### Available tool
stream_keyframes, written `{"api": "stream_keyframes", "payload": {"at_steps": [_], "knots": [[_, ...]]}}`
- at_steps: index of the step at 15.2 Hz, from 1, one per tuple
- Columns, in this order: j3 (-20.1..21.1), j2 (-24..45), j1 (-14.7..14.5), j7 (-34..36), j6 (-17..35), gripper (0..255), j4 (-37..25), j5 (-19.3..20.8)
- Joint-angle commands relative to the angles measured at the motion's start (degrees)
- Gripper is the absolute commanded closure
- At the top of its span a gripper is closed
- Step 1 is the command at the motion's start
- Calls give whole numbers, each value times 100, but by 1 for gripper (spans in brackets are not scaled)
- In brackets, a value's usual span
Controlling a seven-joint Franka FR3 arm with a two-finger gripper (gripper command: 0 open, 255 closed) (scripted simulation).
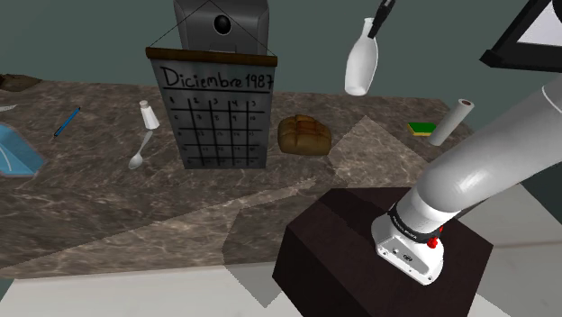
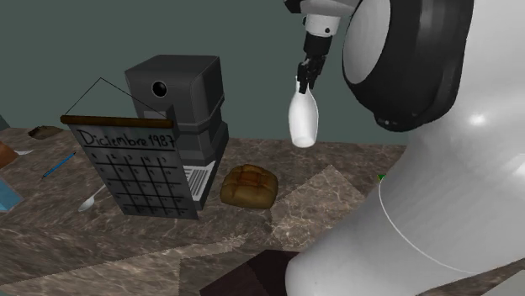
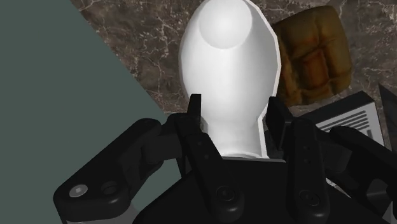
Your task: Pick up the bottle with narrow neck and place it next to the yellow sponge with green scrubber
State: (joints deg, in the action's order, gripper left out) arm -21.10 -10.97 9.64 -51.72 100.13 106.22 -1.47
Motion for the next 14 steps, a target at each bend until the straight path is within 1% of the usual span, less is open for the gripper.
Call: {"api": "stream_keyframes", "payload": {"at_steps": [1,7,14], "knots": [[-101,-200,93,-172,-116,255,78,78],[-355,-835,356,-610,-642,255,159,358],[-727,-1336,644,-1230,-1331,255,-72,661]]}}
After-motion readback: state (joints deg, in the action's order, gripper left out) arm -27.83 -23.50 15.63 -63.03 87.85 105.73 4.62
